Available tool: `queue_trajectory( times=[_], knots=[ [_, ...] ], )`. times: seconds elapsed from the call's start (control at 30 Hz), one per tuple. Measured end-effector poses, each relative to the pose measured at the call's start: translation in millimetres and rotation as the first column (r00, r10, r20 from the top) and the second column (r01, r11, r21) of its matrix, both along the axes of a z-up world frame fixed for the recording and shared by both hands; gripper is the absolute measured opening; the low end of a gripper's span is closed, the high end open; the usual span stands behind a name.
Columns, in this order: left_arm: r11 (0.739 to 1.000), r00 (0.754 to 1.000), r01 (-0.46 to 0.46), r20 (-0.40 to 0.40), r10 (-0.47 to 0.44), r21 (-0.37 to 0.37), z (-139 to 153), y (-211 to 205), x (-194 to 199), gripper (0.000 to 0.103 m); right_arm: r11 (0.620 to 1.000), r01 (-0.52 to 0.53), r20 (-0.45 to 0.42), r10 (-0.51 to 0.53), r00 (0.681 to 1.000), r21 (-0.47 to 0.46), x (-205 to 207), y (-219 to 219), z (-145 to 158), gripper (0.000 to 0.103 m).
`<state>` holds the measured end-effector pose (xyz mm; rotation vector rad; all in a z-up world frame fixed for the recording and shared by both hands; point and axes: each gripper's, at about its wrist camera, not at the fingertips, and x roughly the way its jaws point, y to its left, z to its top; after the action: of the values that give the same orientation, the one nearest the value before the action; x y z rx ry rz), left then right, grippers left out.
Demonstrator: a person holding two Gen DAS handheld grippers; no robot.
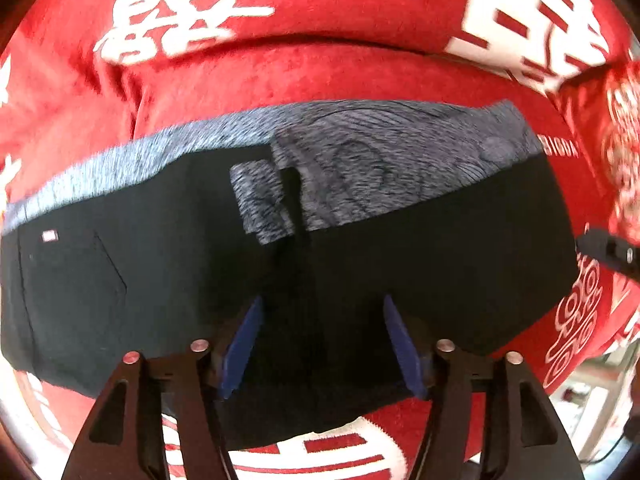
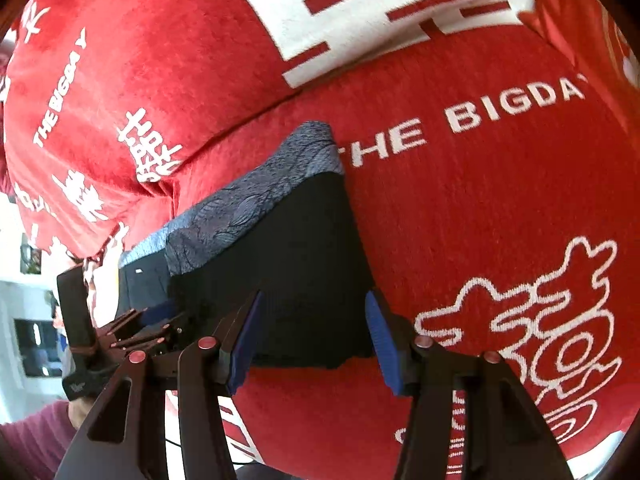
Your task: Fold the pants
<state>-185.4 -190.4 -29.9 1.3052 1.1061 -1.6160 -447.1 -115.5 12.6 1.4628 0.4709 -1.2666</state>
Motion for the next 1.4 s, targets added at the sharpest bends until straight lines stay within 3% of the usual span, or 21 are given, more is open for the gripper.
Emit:
queue_trajectory(
  times=[0.17,0.33,0.4,0.63,0.83,0.93,1.07,1.17,1.2,1.33,1.37,1.4],
  knots=[
    [0.991,0.991,-0.129,-0.032,0.131,0.046,6.8,-6.5,21.2,0.069,0.999,-0.035,-0.045,0.034,0.998,-0.008,15.2,-0.4,8.4,0.056],
    [0.981,0.971,-0.189,-0.14,0.193,0.04,17.6,-35.9,44.3,0.069,0.993,-0.096,-0.089,0.09,0.992,-0.069,32.4,-6.5,21.1,0.056],
    [0.979,0.957,-0.191,-0.209,0.202,0.073,14.3,-51.2,48.2,0.069,0.989,-0.122,-0.087,0.115,0.99,-0.079,40.3,-11.1,22.3,0.056],
    [0.977,0.928,-0.162,-0.317,0.198,0.137,-2.1,-69.8,45.3,0.069,0.978,-0.182,-0.007,0.182,0.983,-0.107,84.3,-40.2,12.3,0.056],
    [0.977,0.898,-0.101,-0.406,0.17,0.185,-7.6,-70.7,32.2,0.069,0.966,-0.24,0.086,0.248,0.965,-0.091,126.6,-58.2,-16.4,0.056],
    [0.967,0.865,-0.109,-0.457,0.206,0.23,-14.1,-77.1,33.1,0.055,0.965,-0.256,0.096,0.261,0.96,-0.063,139.3,-57.2,-30.8,0.056],
    [0.97,0.848,-0.091,-0.493,0.194,0.224,-10.0,-78.2,28.4,0.055,0.963,-0.259,0.111,0.266,0.958,-0.074,146.8,-57.0,-32.9,0.056],
    [0.969,0.821,-0.089,-0.534,0.201,0.229,-1.4,-79.2,28.9,0.055,0.964,-0.257,0.123,0.265,0.957,-0.074,150.6,-59.0,-34.1,0.056],
    [0.971,0.825,-0.091,-0.529,0.199,0.223,0.7,-80.6,28.2,0.055,0.964,-0.256,0.123,0.264,0.957,-0.075,149.1,-58.4,-33.5,0.056],
    [0.98,0.919,-0.088,-0.365,0.148,0.176,-12.0,-81.7,23.8,0.055,0.968,-0.243,0.136,0.25,0.959,-0.067,145.9,-58.3,-32.1,0.056],
    [0.98,0.918,-0.089,-0.367,0.15,0.179,-14.9,-80.8,24.7,0.051,0.968,-0.242,0.137,0.249,0.959,-0.066,144.6,-56.9,-31.1,0.056],
    [0.982,0.92,-0.096,-0.362,0.15,0.161,-15.8,-79.2,25.1,0.031,0.968,-0.242,0.137,0.249,0.959,-0.065,143.4,-56.0,-29.9,0.056]
  ],
)
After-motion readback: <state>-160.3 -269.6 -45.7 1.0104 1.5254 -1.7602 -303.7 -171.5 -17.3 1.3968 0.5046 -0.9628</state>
